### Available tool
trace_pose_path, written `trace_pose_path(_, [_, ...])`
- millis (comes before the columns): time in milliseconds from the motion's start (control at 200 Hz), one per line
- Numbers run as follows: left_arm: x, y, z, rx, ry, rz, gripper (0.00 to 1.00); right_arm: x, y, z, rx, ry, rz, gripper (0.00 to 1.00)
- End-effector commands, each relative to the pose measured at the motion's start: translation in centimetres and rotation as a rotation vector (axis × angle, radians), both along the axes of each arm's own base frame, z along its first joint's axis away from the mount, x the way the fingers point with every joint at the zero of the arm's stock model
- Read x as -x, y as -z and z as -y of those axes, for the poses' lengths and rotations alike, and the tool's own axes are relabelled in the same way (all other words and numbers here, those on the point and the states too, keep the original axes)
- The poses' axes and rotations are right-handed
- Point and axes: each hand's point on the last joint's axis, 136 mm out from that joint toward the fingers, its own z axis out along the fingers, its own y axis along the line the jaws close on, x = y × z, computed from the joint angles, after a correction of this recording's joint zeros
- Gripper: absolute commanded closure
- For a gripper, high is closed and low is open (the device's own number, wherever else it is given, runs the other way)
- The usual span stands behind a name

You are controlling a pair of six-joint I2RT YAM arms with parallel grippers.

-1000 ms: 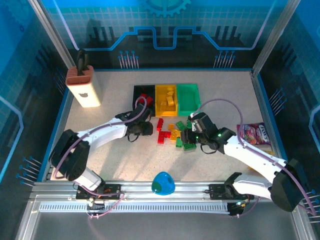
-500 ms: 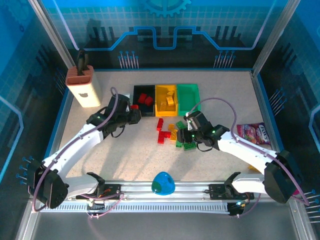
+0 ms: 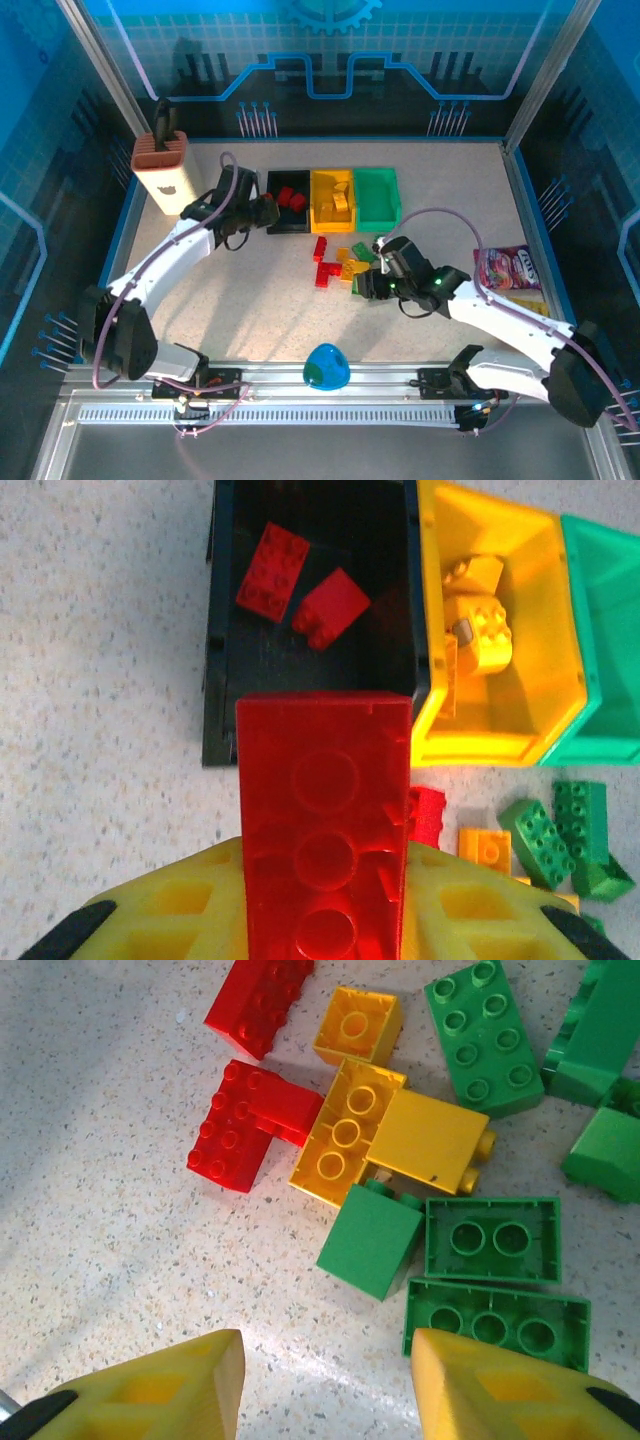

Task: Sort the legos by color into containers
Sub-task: Place the lego in the container.

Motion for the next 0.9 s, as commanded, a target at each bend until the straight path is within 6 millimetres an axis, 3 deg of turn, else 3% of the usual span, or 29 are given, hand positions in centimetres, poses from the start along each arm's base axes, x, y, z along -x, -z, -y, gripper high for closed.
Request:
trace_pose_path(0, [-2.6,-1.5,0.5,0.012,0.027,0.046,0.74,1.0,0.6,1.0,0.009,0.031,-0.013,0.52])
trace_pose_path(155, [-5.4,-0.8,1.2,-0.008,0.041,0.028,0.73,1.3,0.6,1.0,0.003,0.03,-0.012,0.51])
trace_pose_path(335, [-8.8,1.3,1.3,-0.057,0.034,-0.02,0.71,1.5,0.1,0.1,0.002,0.005,-0.014,0.49])
trace_pose_path(495, [-10.8,2.6,1.6,-0.051,0.035,-0.039,0.66,1.7,-0.5,-0.6,0.02,-0.023,-0.004,0.47])
trace_pose_path(535, [-11.2,2.8,1.6,-0.062,0.035,-0.047,0.58,1.7,-0.6,-0.7,0.022,-0.026,-0.003,0.46])
trace_pose_path(580, [-11.5,2.4,1.4,-0.078,0.024,-0.056,0.27,1.7,-0.7,-0.9,0.024,-0.029,-0.003,0.45])
trace_pose_path(605, [-11.5,2.1,1.4,-0.081,0.023,-0.059,0.19,1.7,-0.8,-0.9,0.025,-0.027,-0.003,0.44])
trace_pose_path(655, [-11.0,0.7,1.7,-0.072,0.034,-0.032,0.15,1.6,-0.8,-1.1,0.027,-0.028,-0.002,0.41])
trace_pose_path(770, [-9.1,-2.9,2.0,-0.047,0.036,0.101,0.11,1.2,-0.7,-1.6,0.033,-0.028,0.001,0.39])
trace_pose_path(896, [-5.1,-3.7,1.8,-0.023,0.03,0.168,0.11,0.1,-1.0,-2.7,0.043,-0.035,0.006,0.37])
